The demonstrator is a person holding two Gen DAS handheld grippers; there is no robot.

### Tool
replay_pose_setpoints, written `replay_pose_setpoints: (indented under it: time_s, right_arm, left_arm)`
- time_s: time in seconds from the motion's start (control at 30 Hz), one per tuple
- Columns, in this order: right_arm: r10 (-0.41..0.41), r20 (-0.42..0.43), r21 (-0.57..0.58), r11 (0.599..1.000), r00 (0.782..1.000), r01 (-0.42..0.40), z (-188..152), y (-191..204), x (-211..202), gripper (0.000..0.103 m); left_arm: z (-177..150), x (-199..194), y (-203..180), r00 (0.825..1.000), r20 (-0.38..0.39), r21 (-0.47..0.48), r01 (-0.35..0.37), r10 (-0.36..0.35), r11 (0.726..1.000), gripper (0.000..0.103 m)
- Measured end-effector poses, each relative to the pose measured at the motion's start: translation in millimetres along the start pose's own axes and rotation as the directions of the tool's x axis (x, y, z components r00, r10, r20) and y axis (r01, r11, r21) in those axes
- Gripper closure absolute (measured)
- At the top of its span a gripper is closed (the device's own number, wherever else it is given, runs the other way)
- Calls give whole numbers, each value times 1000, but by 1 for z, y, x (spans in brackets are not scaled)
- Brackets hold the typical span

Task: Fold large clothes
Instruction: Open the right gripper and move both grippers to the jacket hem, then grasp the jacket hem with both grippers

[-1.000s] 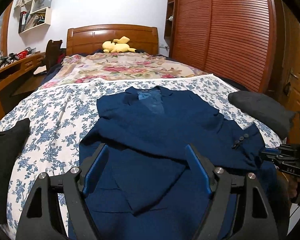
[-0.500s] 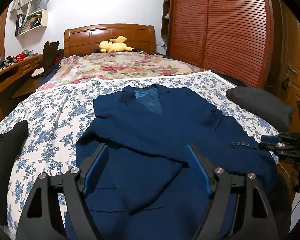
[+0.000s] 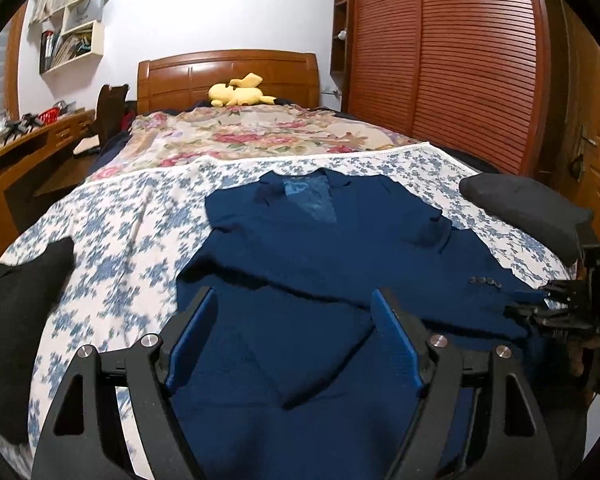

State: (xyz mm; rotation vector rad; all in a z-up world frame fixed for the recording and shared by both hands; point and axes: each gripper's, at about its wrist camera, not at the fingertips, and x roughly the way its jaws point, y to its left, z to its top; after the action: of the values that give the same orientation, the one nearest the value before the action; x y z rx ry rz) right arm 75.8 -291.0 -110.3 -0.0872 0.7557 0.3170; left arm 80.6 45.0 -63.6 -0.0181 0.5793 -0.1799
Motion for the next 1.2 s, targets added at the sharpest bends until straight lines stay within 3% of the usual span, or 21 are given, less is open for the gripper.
replay_pose_setpoints:
  time_s: [0.13,0.33,0.47,0.6,0.83,1.0,1.07,1.2]
  right_arm:
    - [-33,12,-2,999,999,33,-6,-17,-13,56]
    - [-89,14,0,996,996,89,-15,-40,-34,56]
    - [-105,-9,12,994,994,105,-19,-47,-36,56]
    - [-85,-45,33,996,995,86,-22,-51,-30,56]
    - [-21,-81,37,999,996,24,-21,-47,-23,56]
    - [88,-84,33,996,993,-85,-19,-45,-25,58]
    - [98,-83,21,995,992,-97,-20,-43,-26,58]
    - [97,-86,12,995,992,-96,-23,-46,-23,58]
  left_arm:
    - [-9,-20,22,999,-27,-28,36,-36,999,24]
    - [-31,-37,56,996,-69,-34,-56,54,998,24]
    - [-46,-34,72,991,-116,-56,-71,64,996,38]
    - [-61,-25,76,986,-156,-68,-63,52,996,51]
    - [-87,-3,80,972,-233,-93,-66,43,993,53]
    - [-92,-3,79,972,-231,-98,-63,39,993,54]
    - [-95,-6,78,973,-228,-107,-47,21,993,62]
    - [-100,-10,76,975,-223,-117,-34,7,993,64]
